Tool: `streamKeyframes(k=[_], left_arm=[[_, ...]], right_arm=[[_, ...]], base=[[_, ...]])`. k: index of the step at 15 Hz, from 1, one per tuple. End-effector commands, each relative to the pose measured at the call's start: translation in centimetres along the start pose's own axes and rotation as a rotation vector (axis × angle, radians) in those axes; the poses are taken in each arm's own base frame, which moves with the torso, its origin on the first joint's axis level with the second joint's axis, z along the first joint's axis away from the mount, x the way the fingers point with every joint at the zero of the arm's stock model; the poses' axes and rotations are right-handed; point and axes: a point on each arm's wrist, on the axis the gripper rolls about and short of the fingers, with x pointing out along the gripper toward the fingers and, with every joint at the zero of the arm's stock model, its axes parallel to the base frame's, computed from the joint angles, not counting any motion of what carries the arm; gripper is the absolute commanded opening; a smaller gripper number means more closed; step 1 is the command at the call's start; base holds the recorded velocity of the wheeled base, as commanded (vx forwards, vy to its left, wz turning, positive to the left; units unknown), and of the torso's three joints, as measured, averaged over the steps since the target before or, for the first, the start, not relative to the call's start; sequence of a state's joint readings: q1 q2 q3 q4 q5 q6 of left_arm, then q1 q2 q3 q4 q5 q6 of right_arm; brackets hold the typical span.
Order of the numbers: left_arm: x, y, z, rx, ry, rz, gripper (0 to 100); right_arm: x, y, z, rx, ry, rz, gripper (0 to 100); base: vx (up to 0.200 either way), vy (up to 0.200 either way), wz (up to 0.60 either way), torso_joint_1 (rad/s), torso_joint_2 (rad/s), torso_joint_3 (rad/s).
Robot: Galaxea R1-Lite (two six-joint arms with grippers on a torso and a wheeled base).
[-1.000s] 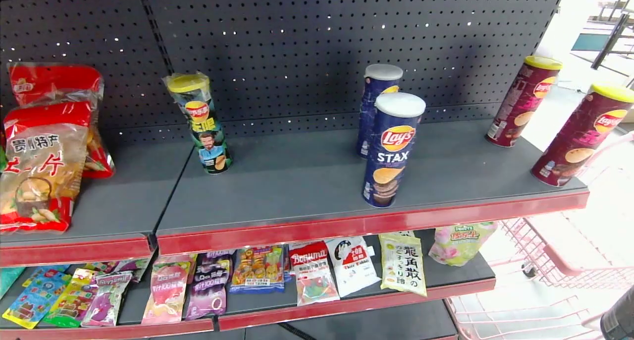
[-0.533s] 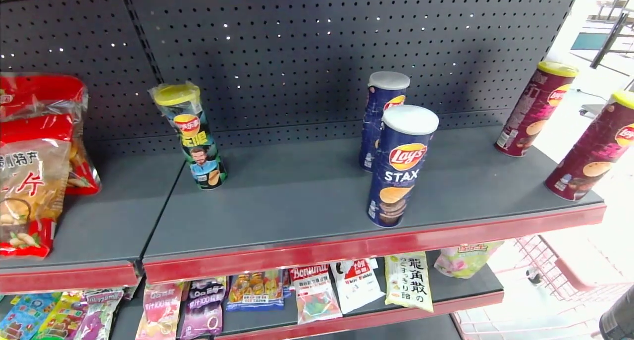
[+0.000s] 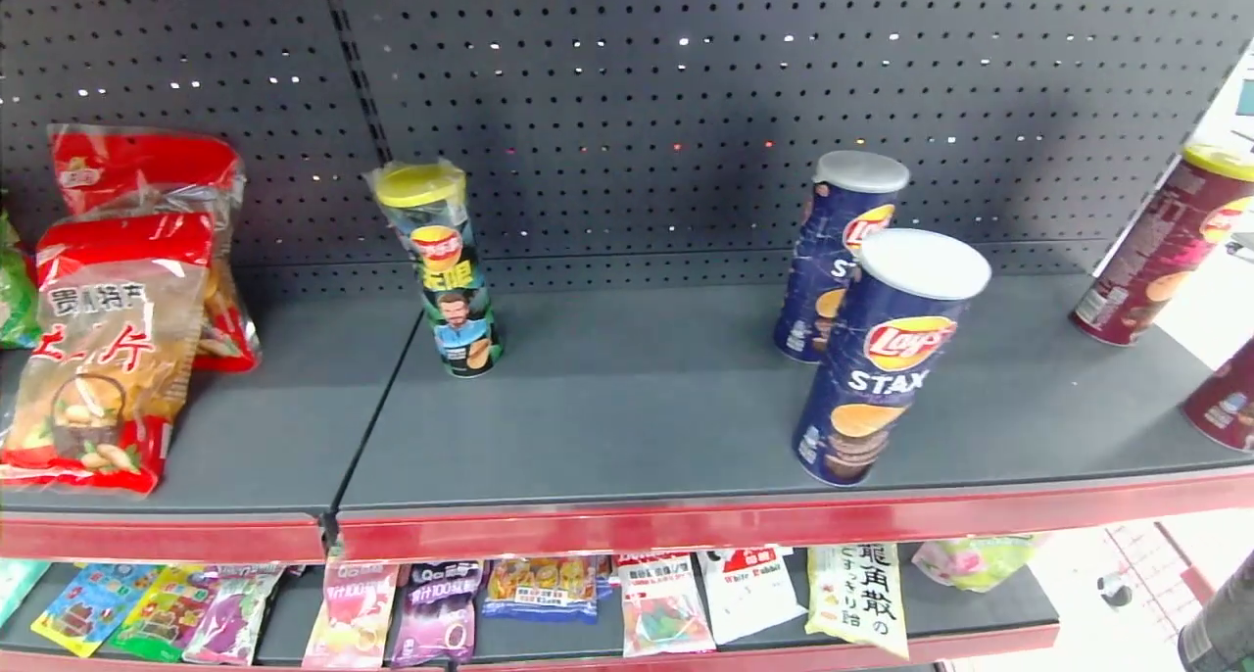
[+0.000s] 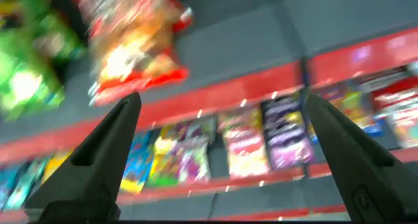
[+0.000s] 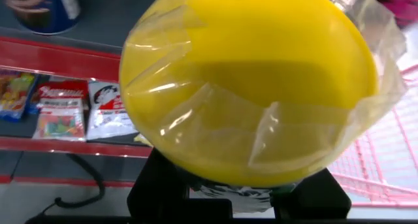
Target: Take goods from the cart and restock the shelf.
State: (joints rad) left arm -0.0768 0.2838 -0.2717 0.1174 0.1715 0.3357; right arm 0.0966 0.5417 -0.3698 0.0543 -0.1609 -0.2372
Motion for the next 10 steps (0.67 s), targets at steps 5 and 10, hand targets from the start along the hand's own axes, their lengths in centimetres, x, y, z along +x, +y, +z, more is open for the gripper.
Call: streamKeyframes(k=[5, 10], left_arm=[[0.04, 0.0, 0.0, 0.001, 0.004, 0.001, 100], [0.05, -0.04, -0.08, 0.0, 0.005, -0.001, 100]], right_arm=[[0.11, 0.1, -0.35, -0.002, 0.012, 0.001, 0], [0.11, 0.1, -0.34, -0.002, 0.011, 0.003, 0]], base=[[0.0, 0.0, 0.0, 0.0, 0.0, 0.0], [0.0, 0.2, 0.0, -0.001, 0.0, 0.0]])
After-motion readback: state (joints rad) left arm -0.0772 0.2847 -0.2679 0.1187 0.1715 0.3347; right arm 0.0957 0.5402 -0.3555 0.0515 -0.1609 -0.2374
